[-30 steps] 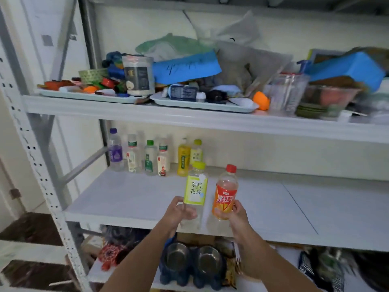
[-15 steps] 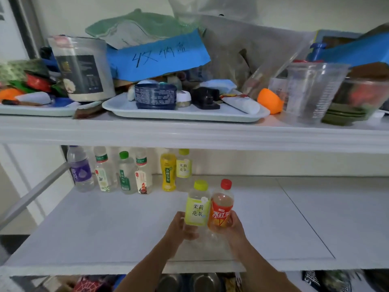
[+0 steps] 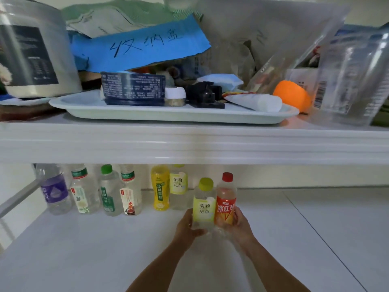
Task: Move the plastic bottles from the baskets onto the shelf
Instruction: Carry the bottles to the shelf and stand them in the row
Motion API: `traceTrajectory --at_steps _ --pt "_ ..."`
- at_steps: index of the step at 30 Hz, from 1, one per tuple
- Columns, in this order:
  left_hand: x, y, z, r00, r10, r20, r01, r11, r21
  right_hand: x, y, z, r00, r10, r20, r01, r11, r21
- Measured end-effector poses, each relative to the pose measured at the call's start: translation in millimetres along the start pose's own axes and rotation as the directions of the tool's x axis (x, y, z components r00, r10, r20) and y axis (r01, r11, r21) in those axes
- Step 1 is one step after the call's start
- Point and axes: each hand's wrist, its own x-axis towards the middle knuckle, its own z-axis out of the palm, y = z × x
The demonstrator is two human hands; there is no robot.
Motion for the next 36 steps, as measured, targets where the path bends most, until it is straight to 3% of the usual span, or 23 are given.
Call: traceTrajectory --at_steps 13,19,25,28,30,32,34,36 --pt "82.2 -9.4 31.9 0.986 0.148 -0.074 -0.133 0.974 0.185 73.4 0.7 -11.6 0.986 -0.126 -0.108 0.12 0.991 -0.062" --pt "105.7 -12.4 35.9 0.987 0.127 -0.096 -0.105 0.972 0.21 100.3 9.5 -10.1 0.987 -0.119 -0.113 0.115 0.993 -0.038" --pt "109.9 -8.3 34.8 0.996 0.067 -0.064 -0.04 0.932 0.359 104.3 7.6 -5.5 0.989 -0.087 -0.117 0.081 0.995 -0.055" --pt "99.8 2.7 32.6 1.0 -0.007 -0.02 0.015 0.897 0.442 98.0 -4.1 -7.2 0.996 -0.06 -0.071 0.04 0.966 -0.254" --pt "80.2 11.4 29.6 0.998 -0.061 0.032 0.037 0.872 0.489 82.4 -10.0 -9.5 0.997 -0.022 -0.078 -0.016 0.892 -0.451" --pt "55.4 17.7 22.9 0.996 -0.063 0.061 0.014 0.795 0.606 63.4 -14.6 -11.8 0.994 -0.004 -0.107 -0.071 0.718 -0.692" --pt "29.2 25.5 9.9 0.995 -0.036 0.093 -0.049 0.636 0.77 44.9 -20.2 -12.1 0.994 -0.009 -0.108 -0.092 0.452 -0.887" --pt "5.6 37.6 -7.8 0.992 0.003 0.13 -0.118 0.44 0.89 28.9 -29.2 -7.4 0.998 -0.052 -0.045 -0.029 0.268 -0.963"
